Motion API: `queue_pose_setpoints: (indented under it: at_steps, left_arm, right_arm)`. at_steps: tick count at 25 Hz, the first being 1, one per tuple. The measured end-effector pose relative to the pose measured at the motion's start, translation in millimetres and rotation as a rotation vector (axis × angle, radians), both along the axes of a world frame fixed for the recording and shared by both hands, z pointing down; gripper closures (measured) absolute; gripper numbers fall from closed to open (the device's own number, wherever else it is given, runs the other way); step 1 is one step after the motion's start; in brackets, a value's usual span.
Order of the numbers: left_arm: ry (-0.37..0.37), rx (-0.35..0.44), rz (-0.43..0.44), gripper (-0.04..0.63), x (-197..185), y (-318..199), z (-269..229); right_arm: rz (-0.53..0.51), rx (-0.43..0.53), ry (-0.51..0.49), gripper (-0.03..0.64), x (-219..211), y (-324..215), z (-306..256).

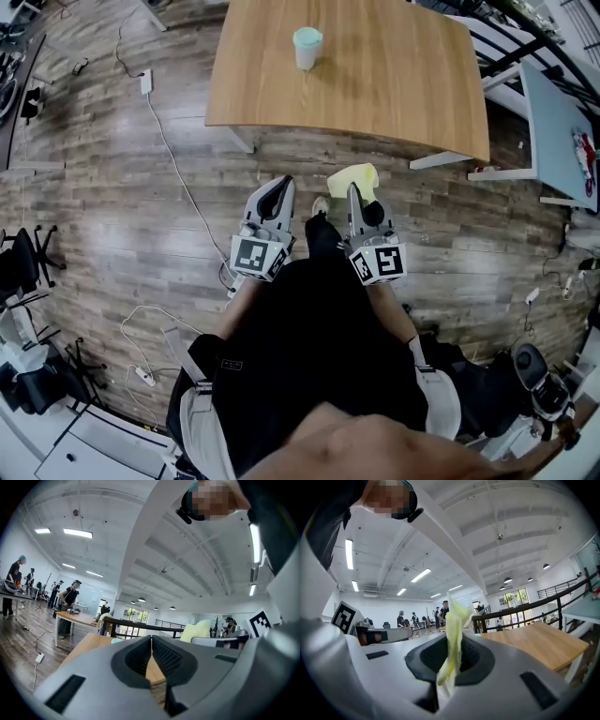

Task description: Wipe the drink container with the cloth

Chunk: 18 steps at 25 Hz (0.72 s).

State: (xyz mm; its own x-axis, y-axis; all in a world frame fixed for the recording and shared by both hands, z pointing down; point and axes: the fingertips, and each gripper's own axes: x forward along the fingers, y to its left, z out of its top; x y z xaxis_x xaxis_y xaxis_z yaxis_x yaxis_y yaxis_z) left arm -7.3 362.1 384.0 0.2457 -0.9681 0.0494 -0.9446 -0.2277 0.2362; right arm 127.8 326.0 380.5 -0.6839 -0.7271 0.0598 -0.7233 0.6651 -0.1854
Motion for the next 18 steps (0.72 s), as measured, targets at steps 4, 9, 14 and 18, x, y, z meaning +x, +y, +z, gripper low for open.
queue_pose_setpoints:
  at_steps: [4, 9, 14, 18]
  left_arm:
    - [0.001, 0.006, -0.014, 0.571, 1, -37, -5]
    - [-0.012, 0.000, -0.025, 0.571, 9, -83, -10]
    - [-0.021, -0.016, -0.060, 0.571, 14, -113, -6]
    - [-0.036, -0.029, -0.085, 0.571, 9, -128, -3]
  right_arm:
    - [-0.020, -0.003, -0.008, 0.572, 0, -38, 1]
    - [-0.050, -0.007, -0.011, 0.572, 6, -84, -1]
    - [-0.078, -0.039, -0.018, 0.572, 11, -118, 13]
    - [-0.102, -0.038, -0.019, 0.572, 7, -142, 15]
